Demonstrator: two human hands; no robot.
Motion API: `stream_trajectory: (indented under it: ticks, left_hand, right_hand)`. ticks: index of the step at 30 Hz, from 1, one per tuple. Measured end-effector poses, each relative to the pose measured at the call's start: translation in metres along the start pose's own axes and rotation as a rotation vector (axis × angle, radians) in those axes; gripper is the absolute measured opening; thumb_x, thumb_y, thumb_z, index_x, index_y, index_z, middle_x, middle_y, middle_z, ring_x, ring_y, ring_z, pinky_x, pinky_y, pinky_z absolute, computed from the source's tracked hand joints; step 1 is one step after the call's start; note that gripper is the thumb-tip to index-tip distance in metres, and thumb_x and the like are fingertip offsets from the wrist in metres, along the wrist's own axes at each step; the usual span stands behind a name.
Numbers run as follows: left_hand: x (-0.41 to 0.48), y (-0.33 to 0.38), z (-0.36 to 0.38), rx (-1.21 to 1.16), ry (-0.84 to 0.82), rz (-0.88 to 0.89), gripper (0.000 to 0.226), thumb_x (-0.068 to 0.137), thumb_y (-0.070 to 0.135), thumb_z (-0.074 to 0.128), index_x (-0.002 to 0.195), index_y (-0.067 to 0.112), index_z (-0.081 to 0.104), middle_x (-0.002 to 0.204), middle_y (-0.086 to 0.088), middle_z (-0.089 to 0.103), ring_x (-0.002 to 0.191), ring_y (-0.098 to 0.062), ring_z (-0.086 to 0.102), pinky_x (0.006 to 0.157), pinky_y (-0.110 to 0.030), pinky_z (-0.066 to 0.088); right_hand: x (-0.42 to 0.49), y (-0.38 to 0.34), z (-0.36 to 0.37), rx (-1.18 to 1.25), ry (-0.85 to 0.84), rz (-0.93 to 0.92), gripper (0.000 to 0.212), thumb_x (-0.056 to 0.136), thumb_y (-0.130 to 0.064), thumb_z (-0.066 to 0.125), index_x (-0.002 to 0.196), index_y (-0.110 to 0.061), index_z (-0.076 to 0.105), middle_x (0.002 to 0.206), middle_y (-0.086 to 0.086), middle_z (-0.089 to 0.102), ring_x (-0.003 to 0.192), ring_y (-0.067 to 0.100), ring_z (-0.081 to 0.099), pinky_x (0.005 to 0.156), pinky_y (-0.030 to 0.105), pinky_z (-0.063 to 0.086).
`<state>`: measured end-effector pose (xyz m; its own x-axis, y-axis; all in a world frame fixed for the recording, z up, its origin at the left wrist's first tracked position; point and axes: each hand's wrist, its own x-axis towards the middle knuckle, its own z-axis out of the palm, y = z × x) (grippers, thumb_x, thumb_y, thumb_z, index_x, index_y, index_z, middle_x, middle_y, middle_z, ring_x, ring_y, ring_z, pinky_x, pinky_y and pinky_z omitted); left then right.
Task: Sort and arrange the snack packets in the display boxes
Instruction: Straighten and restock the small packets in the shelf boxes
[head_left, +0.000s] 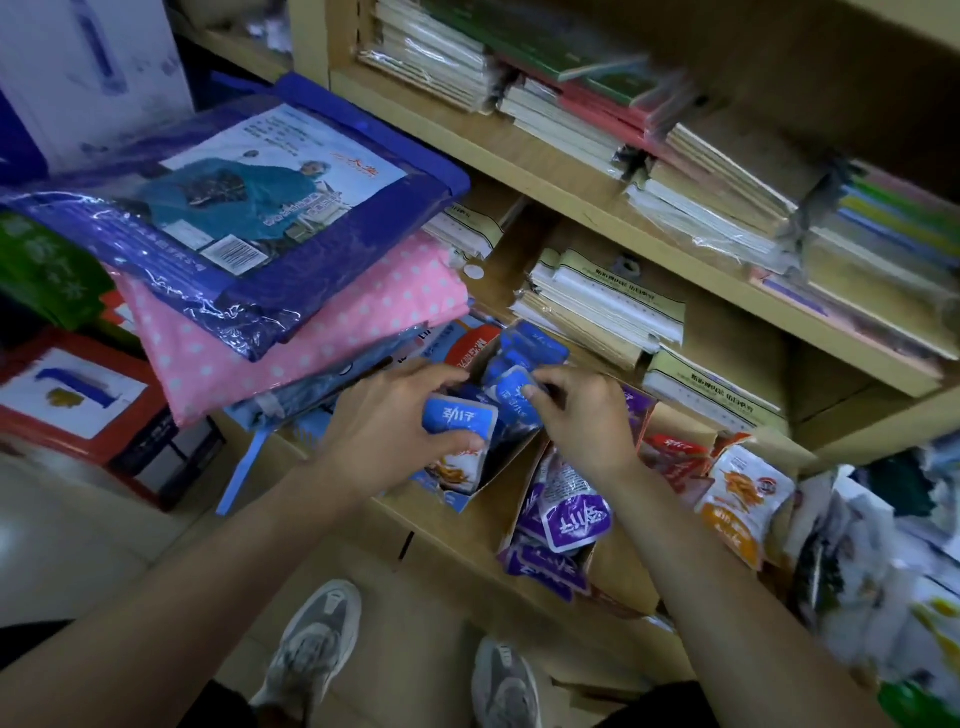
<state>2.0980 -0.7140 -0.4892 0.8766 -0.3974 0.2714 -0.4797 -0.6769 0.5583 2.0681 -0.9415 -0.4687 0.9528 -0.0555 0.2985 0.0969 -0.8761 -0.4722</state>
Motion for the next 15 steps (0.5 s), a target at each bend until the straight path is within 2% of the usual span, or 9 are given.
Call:
stream_trajectory:
  ticks: [3,5,7,10,13,15]
  left_hand:
    - [-0.006,0.001,0.002,0.050,0.049,-0.087,0.089,0.061,0.086,0.064,0.129,0.028,0.063,0.119,0.005,0.070,0.097,-0.020,0.070,0.073,-0.031,0.051]
    - [-0.015,0.003,0.010,-0.063,0.098,-0.143,0.083,0.071,0.072,0.072,0.138,0.025,0.056,0.122,0.001,0.069,0.100,-0.023,0.069,0.081,-0.041,0.056]
    - [-0.028,0.009,0.022,-0.231,0.143,-0.204,0.083,0.082,0.051,0.077,0.151,0.026,0.039,0.134,0.002,0.062,0.113,-0.021,0.063,0.090,-0.047,0.055]
    - [-0.041,0.017,0.038,-0.317,0.140,-0.193,0.087,0.091,0.054,0.063,0.159,0.022,0.020,0.142,0.000,0.052,0.123,-0.018,0.051,0.099,-0.044,0.046]
    - [-0.042,0.023,0.048,-0.212,0.064,-0.107,0.104,0.083,0.067,0.056,0.161,0.014,0.010,0.143,-0.008,0.047,0.124,-0.025,0.042,0.101,-0.030,0.031]
    - [-0.039,0.028,0.052,-0.170,0.029,-0.094,0.119,0.078,0.073,0.063,0.160,0.011,0.003,0.148,-0.010,0.041,0.130,-0.026,0.037,0.105,-0.031,0.029]
  right_hand:
    - [-0.013,-0.002,0.007,-0.061,0.030,-0.052,0.027,0.092,-0.017,0.072,0.117,-0.007,0.072,0.112,0.009,0.073,0.103,0.025,0.068,0.091,0.045,0.057]
    - [-0.017,0.000,0.009,-0.061,-0.001,-0.049,0.039,0.091,-0.019,0.073,0.128,-0.009,0.067,0.127,0.010,0.068,0.119,0.027,0.062,0.105,0.043,0.050]
    - [-0.020,0.000,0.008,-0.060,-0.083,-0.028,0.051,0.088,-0.019,0.076,0.137,-0.012,0.061,0.138,0.008,0.061,0.130,0.027,0.053,0.113,0.043,0.042]
    - [-0.016,0.002,0.003,-0.042,-0.115,-0.016,0.059,0.083,-0.017,0.080,0.138,-0.017,0.059,0.135,0.004,0.063,0.125,0.024,0.057,0.109,0.048,0.044]
    - [-0.011,0.002,-0.003,0.011,-0.076,0.020,0.043,0.085,-0.016,0.079,0.126,-0.014,0.068,0.119,0.008,0.071,0.106,0.024,0.067,0.097,0.046,0.053]
    - [-0.009,0.003,-0.004,0.046,-0.051,0.048,0.035,0.086,-0.016,0.079,0.120,-0.013,0.072,0.111,0.008,0.073,0.097,0.023,0.069,0.091,0.042,0.055]
